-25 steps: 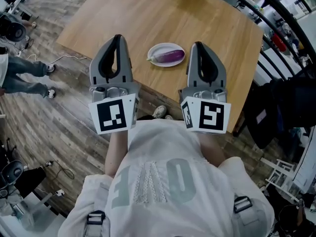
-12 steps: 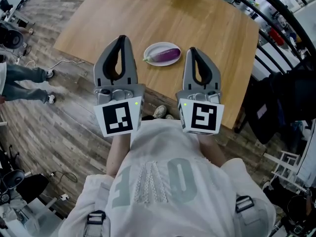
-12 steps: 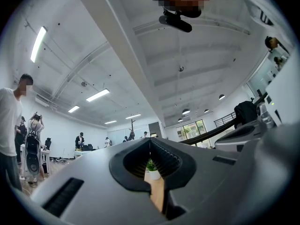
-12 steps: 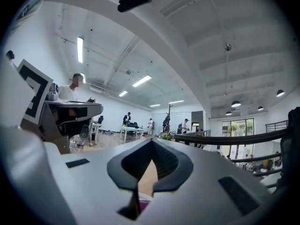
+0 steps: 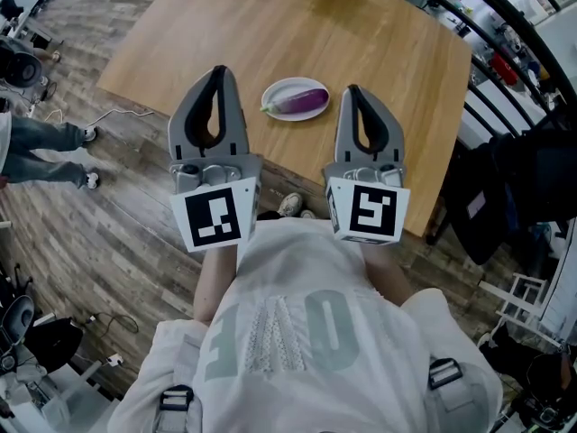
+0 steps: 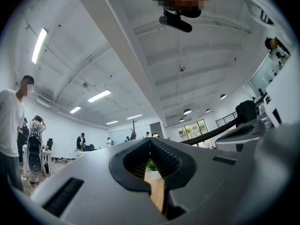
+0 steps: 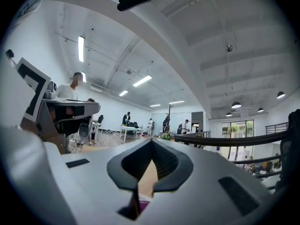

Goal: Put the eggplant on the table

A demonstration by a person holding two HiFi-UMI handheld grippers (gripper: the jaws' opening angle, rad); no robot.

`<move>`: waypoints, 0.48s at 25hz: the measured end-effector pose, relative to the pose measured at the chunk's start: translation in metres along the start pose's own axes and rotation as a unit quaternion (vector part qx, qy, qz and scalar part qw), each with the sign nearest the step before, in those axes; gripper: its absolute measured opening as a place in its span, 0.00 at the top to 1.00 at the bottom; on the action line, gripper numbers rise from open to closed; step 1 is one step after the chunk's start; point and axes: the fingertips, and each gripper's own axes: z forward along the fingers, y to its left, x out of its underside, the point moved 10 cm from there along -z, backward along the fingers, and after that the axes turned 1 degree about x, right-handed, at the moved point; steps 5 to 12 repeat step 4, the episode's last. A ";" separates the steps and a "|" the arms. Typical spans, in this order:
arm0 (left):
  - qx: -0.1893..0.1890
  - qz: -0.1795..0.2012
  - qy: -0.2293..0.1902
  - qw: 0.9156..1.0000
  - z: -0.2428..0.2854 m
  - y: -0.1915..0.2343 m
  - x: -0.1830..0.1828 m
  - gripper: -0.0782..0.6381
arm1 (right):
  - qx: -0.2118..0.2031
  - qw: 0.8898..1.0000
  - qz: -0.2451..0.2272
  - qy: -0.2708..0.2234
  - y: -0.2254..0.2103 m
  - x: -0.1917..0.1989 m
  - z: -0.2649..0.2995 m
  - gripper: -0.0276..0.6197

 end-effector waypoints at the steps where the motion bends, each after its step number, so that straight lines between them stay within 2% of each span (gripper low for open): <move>1: 0.000 0.000 -0.001 1.000 0.000 0.001 0.000 0.88 | 0.000 1.000 0.000 0.001 0.000 0.000 0.000 0.93; 12: -0.001 0.000 -0.001 1.000 -0.002 0.004 -0.001 0.88 | 0.001 1.000 -0.001 0.005 0.002 -0.001 0.001 0.93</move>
